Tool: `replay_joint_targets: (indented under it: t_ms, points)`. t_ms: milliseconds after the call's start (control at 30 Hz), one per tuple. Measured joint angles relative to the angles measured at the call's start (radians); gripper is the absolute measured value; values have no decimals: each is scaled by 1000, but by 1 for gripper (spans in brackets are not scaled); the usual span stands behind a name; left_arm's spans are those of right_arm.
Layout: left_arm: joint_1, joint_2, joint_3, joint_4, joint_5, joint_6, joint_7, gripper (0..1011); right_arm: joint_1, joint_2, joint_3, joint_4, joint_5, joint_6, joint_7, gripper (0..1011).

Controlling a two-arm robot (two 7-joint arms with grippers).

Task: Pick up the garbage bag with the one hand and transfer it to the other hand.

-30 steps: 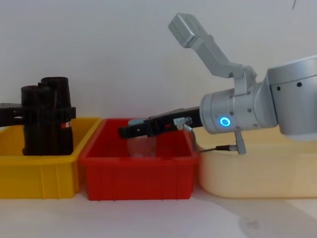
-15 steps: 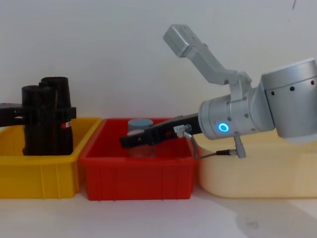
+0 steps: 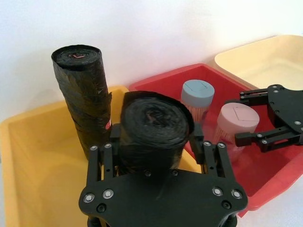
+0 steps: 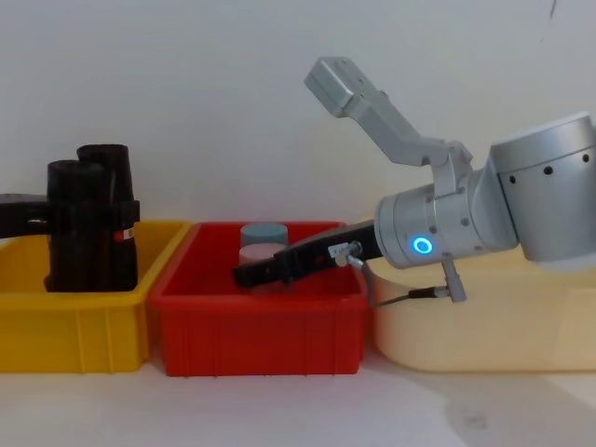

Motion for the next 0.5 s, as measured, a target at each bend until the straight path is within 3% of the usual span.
replay_joint_targets:
  t_ms: [200, 300, 500]
  points:
    - [0, 0, 0, 0, 0, 0, 0, 684, 2, 0, 0, 3, -2, 1, 2, 664]
    - [0, 0, 0, 0, 0, 0, 0, 557, 2, -1, -1, 4, -2, 1, 3, 664]
    - [0, 0, 0, 0, 0, 0, 0, 488, 3, -1, -1, 6, -3, 1, 5, 664]
